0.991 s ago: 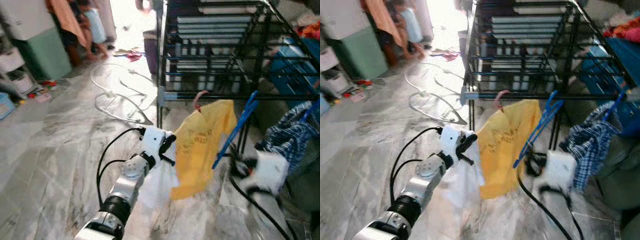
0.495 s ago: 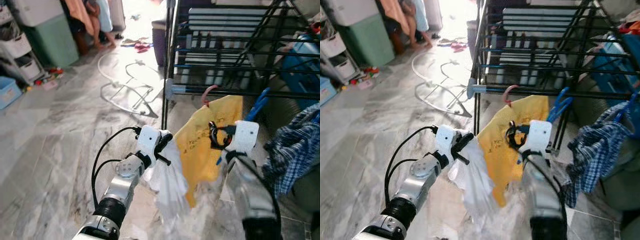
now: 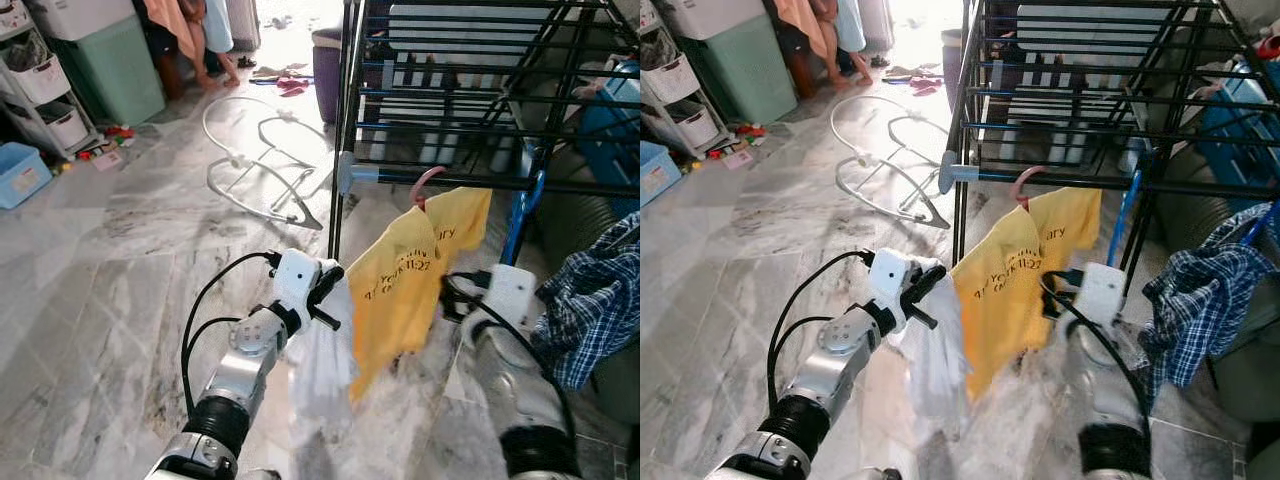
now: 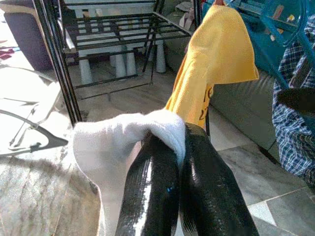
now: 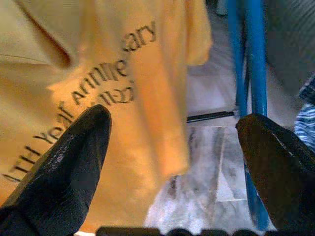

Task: Hang hanger

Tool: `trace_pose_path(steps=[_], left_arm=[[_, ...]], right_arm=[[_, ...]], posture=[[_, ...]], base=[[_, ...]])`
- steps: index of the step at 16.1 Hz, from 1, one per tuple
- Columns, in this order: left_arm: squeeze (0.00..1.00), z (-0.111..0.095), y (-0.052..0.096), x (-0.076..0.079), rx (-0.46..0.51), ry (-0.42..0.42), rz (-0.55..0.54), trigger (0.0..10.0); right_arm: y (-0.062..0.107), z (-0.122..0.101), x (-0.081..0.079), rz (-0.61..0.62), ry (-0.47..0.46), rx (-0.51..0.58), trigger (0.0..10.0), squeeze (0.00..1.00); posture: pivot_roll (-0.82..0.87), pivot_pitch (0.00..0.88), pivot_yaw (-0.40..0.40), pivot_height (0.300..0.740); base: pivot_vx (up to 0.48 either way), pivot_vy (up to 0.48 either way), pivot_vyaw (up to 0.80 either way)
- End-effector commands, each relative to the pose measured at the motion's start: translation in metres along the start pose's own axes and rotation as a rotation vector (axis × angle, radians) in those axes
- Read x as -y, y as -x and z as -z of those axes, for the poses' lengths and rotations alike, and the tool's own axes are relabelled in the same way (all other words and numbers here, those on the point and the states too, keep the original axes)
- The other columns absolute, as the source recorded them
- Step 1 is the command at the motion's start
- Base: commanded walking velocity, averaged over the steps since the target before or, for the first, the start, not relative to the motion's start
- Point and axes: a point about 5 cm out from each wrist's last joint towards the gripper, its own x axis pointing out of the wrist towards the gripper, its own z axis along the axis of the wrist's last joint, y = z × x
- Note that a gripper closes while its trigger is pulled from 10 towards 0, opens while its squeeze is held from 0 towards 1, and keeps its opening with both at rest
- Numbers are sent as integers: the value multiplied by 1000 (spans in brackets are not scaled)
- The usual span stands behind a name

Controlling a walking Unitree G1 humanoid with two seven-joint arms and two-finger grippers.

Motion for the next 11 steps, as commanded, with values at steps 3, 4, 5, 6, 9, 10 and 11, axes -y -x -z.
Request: trace_pose_path(steps=[3, 4, 5, 6, 9, 10, 11], left_arm=[[0, -4, 0, 0, 15, -7, 13, 0], [0, -4, -1, 2, 11, -5, 17, 0], [0, -4, -2, 3, 10, -3, 20, 0], [0, -4, -2, 3, 6, -10, 18, 0], [0, -4, -2, 4, 5, -9, 18, 0], [0, -3, -2, 4, 2, -6, 17, 0], [0, -2, -2, 5, -1, -3, 20, 0]], right_arm=[[4, -6, -1, -21, 45, 38, 10000, 0], [9, -17, -5, -52, 130, 108, 10000, 0], [14, -27, -9, -72, 181, 178, 10000, 0], [19, -35, -9, -74, 223, 238, 10000, 0], [28, -50, 5, -16, 271, 320, 10000, 0], [29, -48, 12, 17, 271, 306, 10000, 0], [28, -40, 20, 40, 256, 260, 10000, 0]], posture=[[27, 124, 37, 740], [17, 123, 37, 740], [14, 124, 37, 740], [14, 124, 36, 740], [12, 125, 35, 740], [7, 124, 34, 740], [5, 121, 33, 740]], base=[[0, 0, 0], [0, 0, 0], [0, 0, 0], [0, 0, 0], [0, 0, 0], [0, 0, 0], [0, 0, 0]])
